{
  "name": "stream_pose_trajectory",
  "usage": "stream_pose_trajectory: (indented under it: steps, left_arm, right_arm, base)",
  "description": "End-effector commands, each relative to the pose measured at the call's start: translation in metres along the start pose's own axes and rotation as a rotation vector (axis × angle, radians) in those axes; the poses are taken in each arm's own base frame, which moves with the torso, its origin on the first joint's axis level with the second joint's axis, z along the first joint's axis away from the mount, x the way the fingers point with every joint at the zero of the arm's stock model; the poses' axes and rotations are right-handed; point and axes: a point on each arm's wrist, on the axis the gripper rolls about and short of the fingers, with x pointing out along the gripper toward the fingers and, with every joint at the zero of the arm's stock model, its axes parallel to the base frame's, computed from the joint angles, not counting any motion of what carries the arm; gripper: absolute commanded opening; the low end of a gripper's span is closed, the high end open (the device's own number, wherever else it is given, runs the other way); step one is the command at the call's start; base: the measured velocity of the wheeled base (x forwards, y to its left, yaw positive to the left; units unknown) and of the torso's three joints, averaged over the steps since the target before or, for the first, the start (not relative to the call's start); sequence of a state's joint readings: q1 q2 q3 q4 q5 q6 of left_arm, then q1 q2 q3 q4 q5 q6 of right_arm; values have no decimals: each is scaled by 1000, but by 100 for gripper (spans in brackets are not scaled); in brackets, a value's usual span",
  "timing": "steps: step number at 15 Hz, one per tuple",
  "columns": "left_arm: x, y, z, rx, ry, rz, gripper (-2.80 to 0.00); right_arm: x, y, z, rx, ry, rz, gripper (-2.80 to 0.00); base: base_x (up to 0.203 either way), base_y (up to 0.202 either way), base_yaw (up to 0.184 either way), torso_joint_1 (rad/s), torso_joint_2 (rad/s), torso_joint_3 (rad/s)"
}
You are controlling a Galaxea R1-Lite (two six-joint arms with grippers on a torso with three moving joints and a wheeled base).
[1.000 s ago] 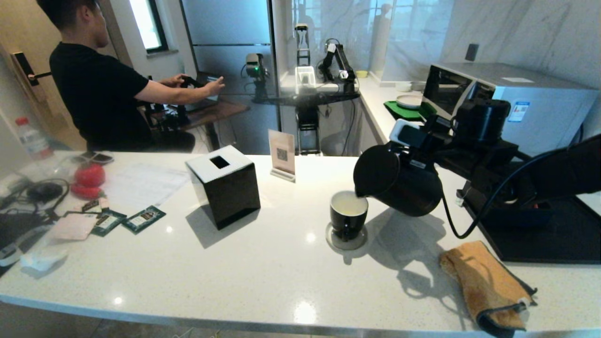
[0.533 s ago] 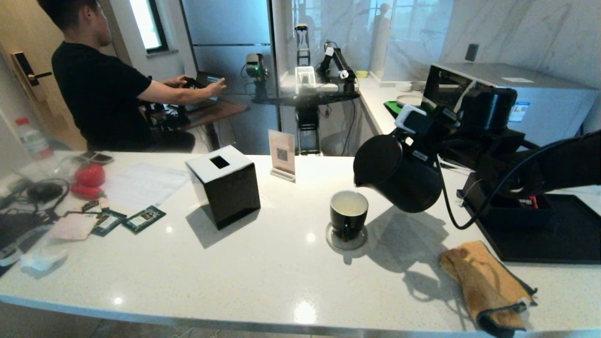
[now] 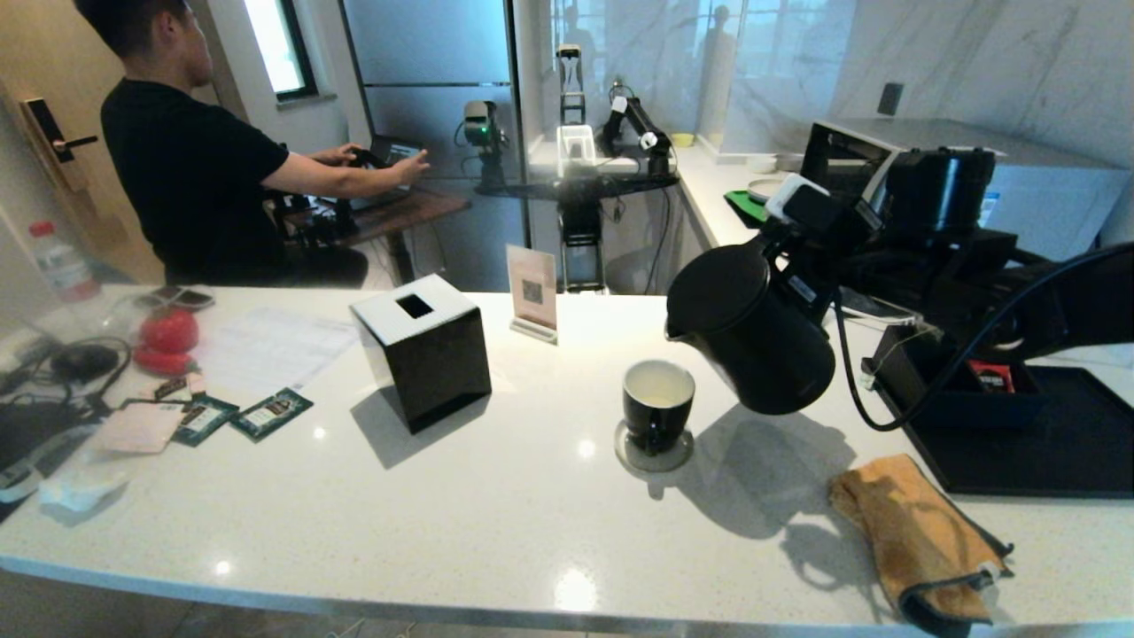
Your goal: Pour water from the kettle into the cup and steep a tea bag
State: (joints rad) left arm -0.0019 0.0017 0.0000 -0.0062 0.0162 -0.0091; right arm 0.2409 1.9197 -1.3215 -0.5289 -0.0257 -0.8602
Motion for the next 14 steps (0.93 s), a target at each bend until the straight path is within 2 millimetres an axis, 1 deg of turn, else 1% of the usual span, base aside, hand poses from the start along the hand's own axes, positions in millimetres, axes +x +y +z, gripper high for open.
stream_pose_trajectory:
  steps: [1,3,7,9,11,14]
  left_arm:
    - [0,0,0,0,0,1,-280]
    - [0,0,0,0,0,1,-280]
    - [0,0,0,0,0,1,-280]
    - [0,0,0,0,-2,1,-280]
    - [0,0,0,-2,-2,1,-280]
    - [0,0,0,0,0,1,-280]
  right_arm:
    - [-9,-6,6,64,1,7,-280]
    - [-15,-10,6,135,23,24,-280]
    - [-26,-27,2,276,74,40,-280]
    - [-30,-40,-1,373,103,32,-280]
    - [-33,-57,-7,475,137,-4,-280]
    - [-40,-84,-25,596,191,-85,-280]
  base:
    - [0,0,0,0,0,0]
    - [0,0,0,0,0,0]
    - [0,0,0,0,0,0]
    - [0,0,0,0,0,0]
    - [0,0,0,0,0,0]
    - [0,0,0,0,0,0]
